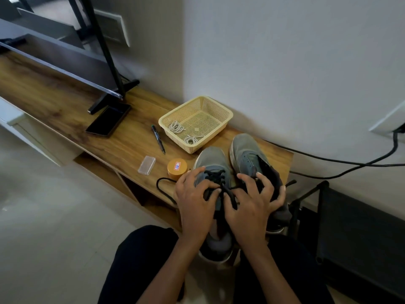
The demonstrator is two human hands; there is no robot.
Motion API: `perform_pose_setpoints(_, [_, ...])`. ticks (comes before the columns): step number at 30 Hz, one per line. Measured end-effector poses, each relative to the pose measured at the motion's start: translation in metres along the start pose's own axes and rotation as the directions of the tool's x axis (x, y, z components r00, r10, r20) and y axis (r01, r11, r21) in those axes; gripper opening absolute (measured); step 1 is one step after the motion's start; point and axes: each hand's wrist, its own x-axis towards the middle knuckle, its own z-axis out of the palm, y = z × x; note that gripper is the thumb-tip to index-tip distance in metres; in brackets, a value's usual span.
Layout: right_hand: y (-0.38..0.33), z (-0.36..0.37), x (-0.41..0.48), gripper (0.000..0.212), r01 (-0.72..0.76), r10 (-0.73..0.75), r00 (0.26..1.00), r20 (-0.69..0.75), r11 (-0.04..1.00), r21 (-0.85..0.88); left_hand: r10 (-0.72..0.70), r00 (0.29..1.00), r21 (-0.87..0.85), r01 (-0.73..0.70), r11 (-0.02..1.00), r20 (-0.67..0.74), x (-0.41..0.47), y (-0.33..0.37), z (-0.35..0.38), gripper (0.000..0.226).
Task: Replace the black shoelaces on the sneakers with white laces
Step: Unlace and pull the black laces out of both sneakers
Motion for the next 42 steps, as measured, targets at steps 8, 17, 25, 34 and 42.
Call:
perform_pose_setpoints(8, [0.002, 0.005, -0.004, 0.011, -0.018, 0.018, 0.998, -0.067, 1.000, 0.012, -0.672, 0.731, -0.671, 0.558, 0.488, 0.118, 0.016, 0.000, -0.013, 0.012])
perform_pose_setpoints(17, [0.001, 0.007, -0.006, 0.022, 0.018, -0.015, 0.996, -0.086, 0.999, 0.038, 0.122, 0.992, -0.046, -0.123, 0.991, -0.034, 0.007, 0.002, -0.019, 0.026])
perform_pose_setpoints(25, [0.000, 0.011, -0.008, 0.024, 0.013, -0.006, 0.995, -0.098, 0.998, 0.067, 0.258, 0.965, 0.274, -0.261, 0.926, 0.047, 0.001, -0.006, -0.006, 0.011])
perform_pose_setpoints(34, [0.001, 0.013, -0.009, 0.020, 0.000, 0.007, 0.991, -0.137, 0.999, 0.051, -0.395, 0.849, -0.352, 0.270, 0.896, -0.352, 0.016, -0.018, -0.020, 0.007])
perform_pose_setpoints(42, [0.002, 0.014, -0.010, 0.022, 0.005, 0.003, 0.991, -0.132, 0.998, 0.066, 0.132, 0.983, 0.034, -0.128, 0.991, -0.126, 0.005, -0.002, -0.020, 0.031])
